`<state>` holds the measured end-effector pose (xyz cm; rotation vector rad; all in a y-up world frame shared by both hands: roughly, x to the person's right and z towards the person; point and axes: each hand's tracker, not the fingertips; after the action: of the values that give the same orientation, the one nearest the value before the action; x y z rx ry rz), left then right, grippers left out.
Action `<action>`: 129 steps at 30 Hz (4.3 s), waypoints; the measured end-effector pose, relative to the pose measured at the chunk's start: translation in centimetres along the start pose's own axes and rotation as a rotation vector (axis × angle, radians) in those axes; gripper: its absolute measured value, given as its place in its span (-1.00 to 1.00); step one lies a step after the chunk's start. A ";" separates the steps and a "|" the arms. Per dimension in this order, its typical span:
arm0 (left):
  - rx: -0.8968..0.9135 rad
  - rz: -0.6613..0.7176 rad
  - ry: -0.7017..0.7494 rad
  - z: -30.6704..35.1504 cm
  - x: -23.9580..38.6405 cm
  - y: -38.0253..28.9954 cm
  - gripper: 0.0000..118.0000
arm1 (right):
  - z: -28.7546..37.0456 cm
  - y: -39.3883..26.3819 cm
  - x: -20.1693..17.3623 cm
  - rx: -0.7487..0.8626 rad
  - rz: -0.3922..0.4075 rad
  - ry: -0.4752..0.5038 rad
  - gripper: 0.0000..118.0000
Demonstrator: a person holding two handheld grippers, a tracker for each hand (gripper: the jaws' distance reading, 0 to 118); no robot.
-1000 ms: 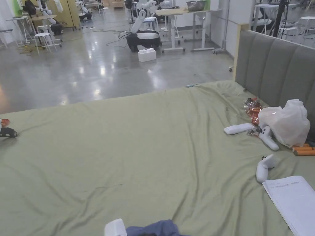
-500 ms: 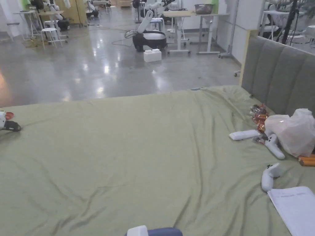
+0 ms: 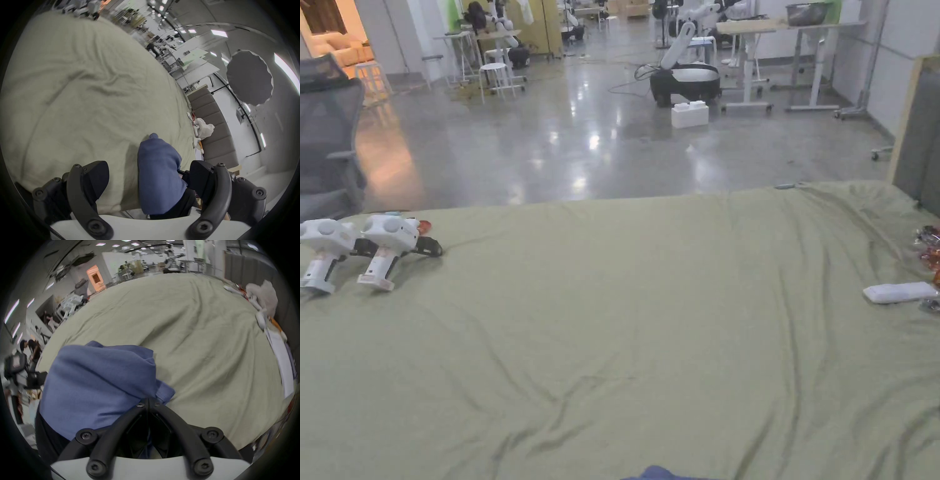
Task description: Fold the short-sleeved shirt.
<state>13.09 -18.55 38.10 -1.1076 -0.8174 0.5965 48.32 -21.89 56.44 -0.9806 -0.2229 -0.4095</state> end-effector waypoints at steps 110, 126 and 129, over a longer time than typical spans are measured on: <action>0.893 -0.915 0.438 20.0 21.7 -6.6 1.00 | 26.9 0.1 -5.4 0.955 0.195 -0.094 0.95; 0.890 -0.899 0.425 20.0 21.9 -6.8 1.00 | 26.3 0.4 -6.3 0.943 0.212 -0.064 1.00; 0.888 -0.897 0.427 19.9 21.9 -6.8 1.00 | 26.3 0.5 -6.4 0.943 0.217 -0.066 1.00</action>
<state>9.62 6.66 54.72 0.0128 -0.4949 -0.0774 42.76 1.97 68.04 -0.0847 -0.3228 -0.0403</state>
